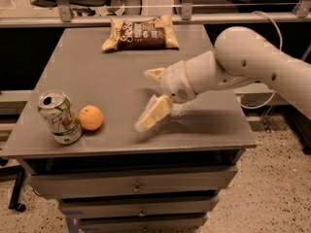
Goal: Move orange near 7up can
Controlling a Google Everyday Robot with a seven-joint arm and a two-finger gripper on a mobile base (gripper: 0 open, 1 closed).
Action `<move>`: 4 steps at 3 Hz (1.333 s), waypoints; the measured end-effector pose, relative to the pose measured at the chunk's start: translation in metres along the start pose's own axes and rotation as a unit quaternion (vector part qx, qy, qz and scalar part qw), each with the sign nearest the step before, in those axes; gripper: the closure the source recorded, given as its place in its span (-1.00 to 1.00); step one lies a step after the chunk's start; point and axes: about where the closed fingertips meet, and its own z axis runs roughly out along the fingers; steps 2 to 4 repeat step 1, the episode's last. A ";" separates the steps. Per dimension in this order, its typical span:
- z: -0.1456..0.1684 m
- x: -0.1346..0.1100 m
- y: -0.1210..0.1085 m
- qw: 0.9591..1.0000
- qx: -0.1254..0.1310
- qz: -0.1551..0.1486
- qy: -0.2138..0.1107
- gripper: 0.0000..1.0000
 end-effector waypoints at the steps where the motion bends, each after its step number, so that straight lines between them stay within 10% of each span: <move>1: -0.069 0.032 -0.036 0.999 0.034 0.006 0.006 -1.00; 4: -0.069 0.032 -0.036 0.999 0.034 0.006 0.006 -1.00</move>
Offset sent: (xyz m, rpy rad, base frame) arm 0.0000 0.0000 0.0000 0.0000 0.0000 0.0000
